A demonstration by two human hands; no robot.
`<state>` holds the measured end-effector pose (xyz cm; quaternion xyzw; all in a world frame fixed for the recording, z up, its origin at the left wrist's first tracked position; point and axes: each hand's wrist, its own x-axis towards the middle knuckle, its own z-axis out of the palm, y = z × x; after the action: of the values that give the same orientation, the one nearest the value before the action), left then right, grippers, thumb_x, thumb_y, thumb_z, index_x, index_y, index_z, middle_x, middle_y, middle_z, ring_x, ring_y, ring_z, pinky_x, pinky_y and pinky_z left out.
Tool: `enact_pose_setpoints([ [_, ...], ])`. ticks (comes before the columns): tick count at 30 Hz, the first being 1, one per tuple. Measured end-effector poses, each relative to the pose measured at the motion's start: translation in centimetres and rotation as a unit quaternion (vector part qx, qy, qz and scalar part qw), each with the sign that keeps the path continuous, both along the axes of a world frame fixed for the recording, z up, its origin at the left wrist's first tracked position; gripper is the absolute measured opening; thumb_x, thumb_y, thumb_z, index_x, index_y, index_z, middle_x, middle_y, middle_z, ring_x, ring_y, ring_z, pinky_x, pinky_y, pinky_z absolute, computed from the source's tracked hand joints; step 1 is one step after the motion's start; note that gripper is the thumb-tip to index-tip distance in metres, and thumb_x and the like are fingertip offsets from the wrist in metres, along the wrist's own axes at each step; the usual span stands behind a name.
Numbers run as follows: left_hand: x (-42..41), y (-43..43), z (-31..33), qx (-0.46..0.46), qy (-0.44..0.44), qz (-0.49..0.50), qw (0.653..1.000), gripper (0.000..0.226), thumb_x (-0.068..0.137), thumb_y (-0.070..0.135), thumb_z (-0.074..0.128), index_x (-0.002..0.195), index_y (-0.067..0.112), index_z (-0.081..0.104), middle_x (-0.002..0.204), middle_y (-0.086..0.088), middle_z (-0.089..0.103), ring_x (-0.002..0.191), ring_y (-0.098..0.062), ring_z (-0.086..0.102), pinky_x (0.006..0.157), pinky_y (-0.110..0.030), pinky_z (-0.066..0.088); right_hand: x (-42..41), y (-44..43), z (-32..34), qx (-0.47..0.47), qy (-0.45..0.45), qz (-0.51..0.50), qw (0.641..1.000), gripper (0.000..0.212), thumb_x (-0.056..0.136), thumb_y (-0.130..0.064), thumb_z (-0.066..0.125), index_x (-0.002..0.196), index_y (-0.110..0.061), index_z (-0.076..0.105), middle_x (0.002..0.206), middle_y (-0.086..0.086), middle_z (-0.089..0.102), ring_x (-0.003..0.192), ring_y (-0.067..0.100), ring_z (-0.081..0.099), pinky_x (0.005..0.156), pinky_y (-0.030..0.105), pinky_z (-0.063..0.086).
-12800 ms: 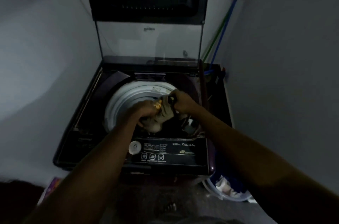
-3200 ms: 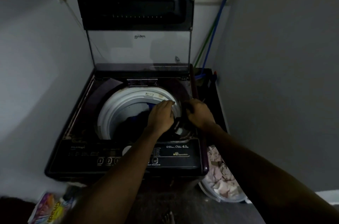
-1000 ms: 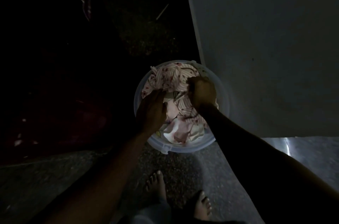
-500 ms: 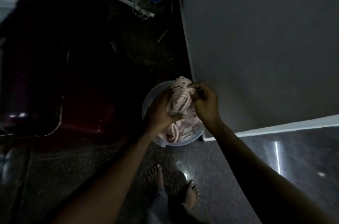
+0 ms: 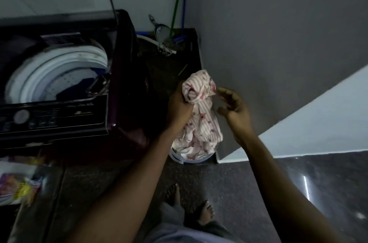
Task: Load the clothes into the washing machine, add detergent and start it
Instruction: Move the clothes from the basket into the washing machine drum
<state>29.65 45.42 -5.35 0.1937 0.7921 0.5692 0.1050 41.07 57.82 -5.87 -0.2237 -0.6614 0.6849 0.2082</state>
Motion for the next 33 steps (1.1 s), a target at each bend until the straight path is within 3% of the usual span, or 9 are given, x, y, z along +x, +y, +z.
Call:
enact_pose_setpoints([
  [5,-1.0,-0.7,7.0,0.072,-0.014,0.028,0.997,0.044,0.087,0.006,0.067,0.13,0.005,0.056,0.131,-0.011,0.06,0.12,-0.017,0.055,0.097,-0.024,0.042,2.2,-2.0,-0.6,0.038,-0.108,0.097,0.989,0.114,0.061,-0.008,0.088,0.149,-0.031,0.019,0.144,-0.024,0.033,0.122,-0.01,0.04,0.09,0.006,0.04],
  [8,-1.5,-0.9,9.8,0.121,-0.062,0.022,0.99,0.044,0.083,0.005,0.072,0.124,0.014,0.06,0.126,-0.004,0.063,0.116,-0.016,0.06,0.097,-0.03,0.048,0.1,-4.6,-0.6,0.067,-0.114,0.09,0.987,0.12,0.057,-0.018,0.093,0.148,-0.03,0.015,0.139,-0.027,0.036,0.12,-0.013,0.04,0.09,0.003,0.036],
  [12,-3.6,-2.2,11.7,0.194,-0.135,0.028,0.971,0.033,0.078,0.003,0.075,0.1,0.027,0.067,0.096,0.014,0.071,0.089,-0.001,0.068,0.074,-0.02,0.055,-4.5,-7.0,0.7,0.057,-0.048,-0.017,0.997,0.064,0.082,-0.014,0.076,0.135,-0.027,0.042,0.135,-0.007,0.05,0.123,0.003,0.048,0.097,0.011,0.04],
  [17,-9.5,-7.2,12.0,0.087,-0.001,0.067,0.994,0.041,0.079,0.004,0.071,0.118,0.014,0.064,0.12,-0.007,0.067,0.112,-0.022,0.063,0.091,-0.028,0.049,-8.2,-6.7,3.4,0.046,-0.039,-0.08,0.995,0.028,0.09,-0.005,0.062,0.118,-0.008,0.064,0.116,0.003,0.067,0.105,0.005,0.063,0.08,0.009,0.047],
  [21,-12.2,-10.2,11.0,-0.115,0.159,0.003,0.981,0.051,0.085,0.021,0.064,0.135,0.023,0.051,0.131,-0.009,0.054,0.115,-0.035,0.056,0.094,-0.04,0.046,-11.1,-6.5,7.4,0.019,-0.018,-0.14,0.99,0.025,0.085,-0.004,0.065,0.109,-0.01,0.065,0.098,-0.003,0.068,0.078,-0.009,0.065,0.062,0.007,0.047],
  [24,-13.1,-10.9,10.6,-0.2,0.222,-0.034,0.954,0.056,0.085,0.019,0.062,0.138,0.028,0.046,0.135,-0.01,0.044,0.112,-0.042,0.056,0.087,-0.047,0.048,-13.2,-7.2,10.1,-0.026,-0.06,-0.11,0.992,0.044,0.074,-0.007,0.072,0.116,-0.01,0.056,0.104,0.006,0.066,0.081,0.005,0.063,0.06,0.016,0.05],
  [28,-14.4,-10.6,10.4,-0.14,0.107,-0.151,0.973,0.081,0.072,0.02,0.075,0.145,0.021,0.04,0.142,-0.012,0.039,0.128,-0.031,0.047,0.108,-0.038,0.04,-15.1,-8.8,13.4,-0.149,-0.018,-0.014,0.989,0.041,0.08,0.009,0.047,0.118,0.001,0.059,0.114,0.022,0.065,0.101,0.034,0.065,0.086,0.044,0.055],
  [31,-15.0,-10.5,9.9,-0.137,0.075,-0.215,0.964,0.117,0.056,0.04,0.091,0.152,0.02,0.027,0.153,-0.007,0.03,0.141,-0.024,0.032,0.116,-0.041,0.031,-16.0,-9.4,14.5,-0.254,0.004,0.02,0.967,0.036,0.084,-0.005,0.041,0.075,-0.008,0.075,0.081,0.012,0.073,0.073,0.024,0.071,0.065,0.034,0.058],
  [33,-15.0,-10.5,9.8,-0.087,0.088,-0.178,0.976,0.113,0.048,0.052,0.092,0.143,0.021,0.04,0.146,-0.004,0.044,0.135,-0.02,0.043,0.112,-0.039,0.038,-16.5,-9.7,14.7,-0.269,0.013,0.034,0.963,0.046,0.087,-0.01,0.035,0.06,-0.012,0.072,0.065,0.006,0.069,0.057,0.017,0.068,0.053,0.026,0.054],
])
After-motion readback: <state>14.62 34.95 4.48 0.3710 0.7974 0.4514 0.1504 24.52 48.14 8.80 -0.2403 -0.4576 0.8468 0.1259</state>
